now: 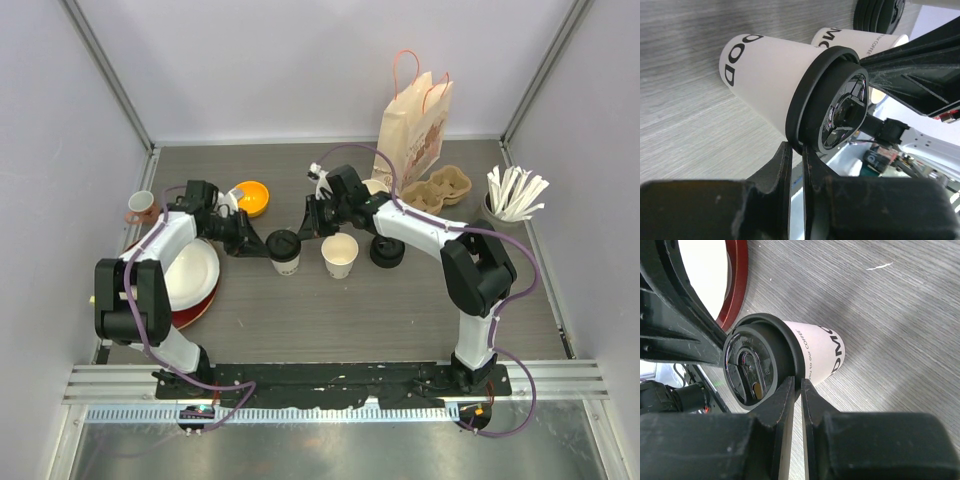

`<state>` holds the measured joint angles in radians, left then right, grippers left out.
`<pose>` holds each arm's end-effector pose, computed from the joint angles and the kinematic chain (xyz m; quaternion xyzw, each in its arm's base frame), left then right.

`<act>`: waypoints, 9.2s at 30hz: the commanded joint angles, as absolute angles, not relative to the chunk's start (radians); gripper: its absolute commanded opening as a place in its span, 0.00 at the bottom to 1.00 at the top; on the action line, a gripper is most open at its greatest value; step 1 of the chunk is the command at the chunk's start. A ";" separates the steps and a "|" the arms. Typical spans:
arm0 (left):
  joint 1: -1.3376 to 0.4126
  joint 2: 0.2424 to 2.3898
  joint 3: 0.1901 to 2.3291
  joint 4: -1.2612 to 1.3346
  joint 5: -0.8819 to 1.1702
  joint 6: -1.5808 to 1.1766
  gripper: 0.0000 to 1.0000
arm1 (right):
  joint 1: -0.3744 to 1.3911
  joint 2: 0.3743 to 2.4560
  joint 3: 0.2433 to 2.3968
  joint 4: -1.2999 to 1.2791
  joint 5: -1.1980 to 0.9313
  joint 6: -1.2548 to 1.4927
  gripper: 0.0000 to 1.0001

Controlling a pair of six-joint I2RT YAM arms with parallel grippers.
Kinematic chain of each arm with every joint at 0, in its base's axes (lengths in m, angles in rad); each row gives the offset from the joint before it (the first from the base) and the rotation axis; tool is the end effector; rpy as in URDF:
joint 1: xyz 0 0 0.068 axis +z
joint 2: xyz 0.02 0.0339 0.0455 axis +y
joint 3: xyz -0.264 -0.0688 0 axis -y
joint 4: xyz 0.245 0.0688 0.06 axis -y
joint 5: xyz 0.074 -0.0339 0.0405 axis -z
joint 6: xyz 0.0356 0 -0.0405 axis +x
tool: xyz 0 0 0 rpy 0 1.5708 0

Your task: Pack the takeout coffee

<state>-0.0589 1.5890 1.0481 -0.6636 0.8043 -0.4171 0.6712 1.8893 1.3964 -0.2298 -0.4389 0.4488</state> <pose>0.2990 -0.0433 0.2106 -0.0910 0.9031 -0.4135 0.0721 0.3246 0.2771 0.2309 -0.1877 0.8741 0.3814 0.2349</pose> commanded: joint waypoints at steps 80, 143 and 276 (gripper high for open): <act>-0.080 1.499 1.331 -0.723 0.601 -0.221 0.77 | 0.511 1.717 1.284 -0.595 0.141 0.196 0.34; -0.078 1.500 1.348 -0.732 0.604 -0.210 0.77 | 0.509 1.713 1.278 -0.641 0.117 0.140 0.01; -0.494 1.707 1.794 -0.715 0.577 -0.325 0.79 | 0.551 1.353 1.316 -0.616 -0.212 0.038 0.01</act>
<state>-0.5785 1.8214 1.8320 -0.6975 0.5701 -0.3573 0.4755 1.3243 1.1641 -0.5652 -0.2379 0.1093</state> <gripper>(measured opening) 0.781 0.040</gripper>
